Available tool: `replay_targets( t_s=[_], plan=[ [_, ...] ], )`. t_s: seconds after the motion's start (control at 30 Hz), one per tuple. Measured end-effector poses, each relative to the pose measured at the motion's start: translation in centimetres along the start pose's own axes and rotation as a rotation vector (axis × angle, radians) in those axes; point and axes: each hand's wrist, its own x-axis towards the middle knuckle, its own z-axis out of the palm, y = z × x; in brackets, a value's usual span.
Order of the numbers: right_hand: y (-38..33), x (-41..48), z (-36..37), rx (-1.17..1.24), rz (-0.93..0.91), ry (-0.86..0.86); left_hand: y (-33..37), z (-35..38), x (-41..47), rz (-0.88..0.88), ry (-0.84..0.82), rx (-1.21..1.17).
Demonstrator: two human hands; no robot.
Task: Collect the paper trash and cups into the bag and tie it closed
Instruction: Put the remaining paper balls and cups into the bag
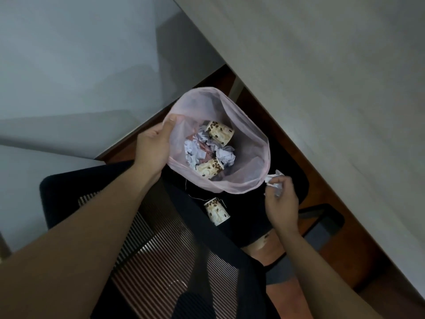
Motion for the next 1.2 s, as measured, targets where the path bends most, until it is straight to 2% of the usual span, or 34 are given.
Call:
replay_targets(
  t_s=[0.13,0.23,0.33,0.5,0.6,0.7,0.8,0.9,1.1,1.2],
  plan=[
    [-5.3,-1.5,-2.0,0.117,-0.206,0.032,-0.4,-0.1,-1.5,0.0,-0.028,0.044],
    [-9.1,-1.2,-1.5,0.161,-0.285,-0.093,-0.7,-0.5,-1.8,0.01,-0.052,0.062],
    [-11.9,0.3,0.5,0.1,-0.356,-0.207,-0.5,-0.6,-1.7,0.016,-0.069,0.075],
    [-13.5,1.9,3.6,-0.145,-0.28,-0.5,-0.5,-0.4,-1.5,0.008,-0.073,0.062],
    [-12.8,1.4,3.4,-0.185,-0.335,-0.469,-0.7,-0.4,-1.4,0.01,-0.063,0.038],
    [-11.0,-0.3,1.5,-0.101,-0.369,-0.326,-0.7,-0.2,-1.4,0.001,-0.068,0.01],
    [-8.3,-2.6,-0.6,0.01,-0.307,-0.242,-0.5,0.2,-1.6,0.003,-0.053,0.02],
    [-4.6,-3.9,-1.1,0.013,-0.203,-0.229,-0.5,0.4,-1.8,-0.009,-0.073,0.013],
    [2.8,-4.4,3.6,-0.026,0.297,-0.432,-1.0,0.6,-1.4,-0.01,-0.072,0.022],
    [4.5,-4.4,6.7,-0.064,0.486,-0.479,-1.2,0.6,-1.1,-0.008,-0.081,0.016]
  ],
)
